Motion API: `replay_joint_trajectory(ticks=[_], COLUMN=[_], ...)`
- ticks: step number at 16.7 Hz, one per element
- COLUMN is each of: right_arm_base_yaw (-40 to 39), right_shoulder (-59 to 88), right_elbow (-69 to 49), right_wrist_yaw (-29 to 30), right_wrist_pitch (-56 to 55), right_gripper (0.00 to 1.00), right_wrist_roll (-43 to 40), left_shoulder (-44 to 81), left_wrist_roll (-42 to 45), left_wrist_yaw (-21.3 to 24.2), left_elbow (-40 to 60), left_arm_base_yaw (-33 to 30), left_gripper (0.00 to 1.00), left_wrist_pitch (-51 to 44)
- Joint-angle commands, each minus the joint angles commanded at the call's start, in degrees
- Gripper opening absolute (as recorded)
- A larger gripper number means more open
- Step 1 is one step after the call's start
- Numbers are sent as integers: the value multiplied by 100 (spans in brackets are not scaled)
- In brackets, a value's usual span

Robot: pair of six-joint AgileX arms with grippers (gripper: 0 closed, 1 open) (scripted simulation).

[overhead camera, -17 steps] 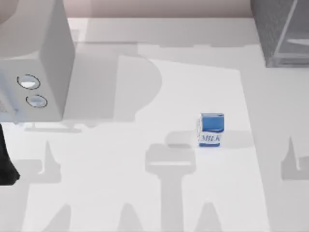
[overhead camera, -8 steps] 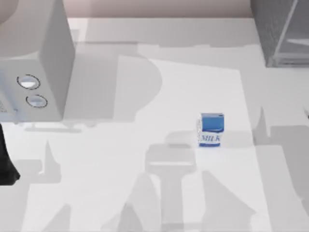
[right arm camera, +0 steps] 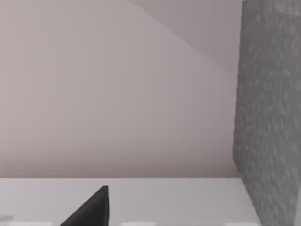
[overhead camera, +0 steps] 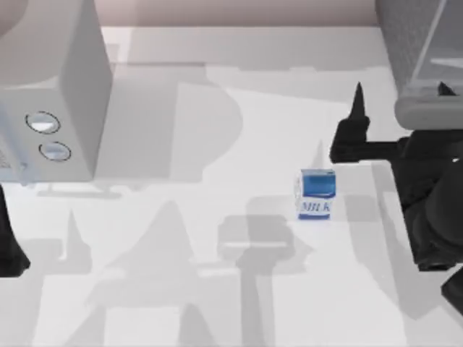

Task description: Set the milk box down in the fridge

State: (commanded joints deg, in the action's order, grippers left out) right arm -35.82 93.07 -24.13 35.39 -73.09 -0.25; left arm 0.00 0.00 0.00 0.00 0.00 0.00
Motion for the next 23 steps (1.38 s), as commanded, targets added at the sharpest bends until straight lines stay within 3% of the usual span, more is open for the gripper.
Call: replay_joint_trajectory(ticks=[6,11,17,18,23], right_arm_base_yaw=[-1088,-1591,-1674,-1601,-1363], right_shoulder=[3229,4848,5120,5208,5124], right_elbow=[-674,-984,-1032,-1446,-1544], right_wrist_yaw=[1226,1835,1940,1455,1604], right_wrist_pitch=[-2310,-3419,-3602,-2978,-3031], right_gripper=[100,100,100,100,100], right_wrist_roll=[62,104,114,335,190], left_shoulder=[0,0,0,0,0], left_wrist_roll=[0,0,0,0,0], left_wrist_yaw=[0,0,0,0,0], left_elbow=[0,0,0,0,0], left_arm_base_yaw=[0,0,0,0,0], left_gripper=[100,100,100,100,100], left_wrist_pitch=[0,0,0,0,0])
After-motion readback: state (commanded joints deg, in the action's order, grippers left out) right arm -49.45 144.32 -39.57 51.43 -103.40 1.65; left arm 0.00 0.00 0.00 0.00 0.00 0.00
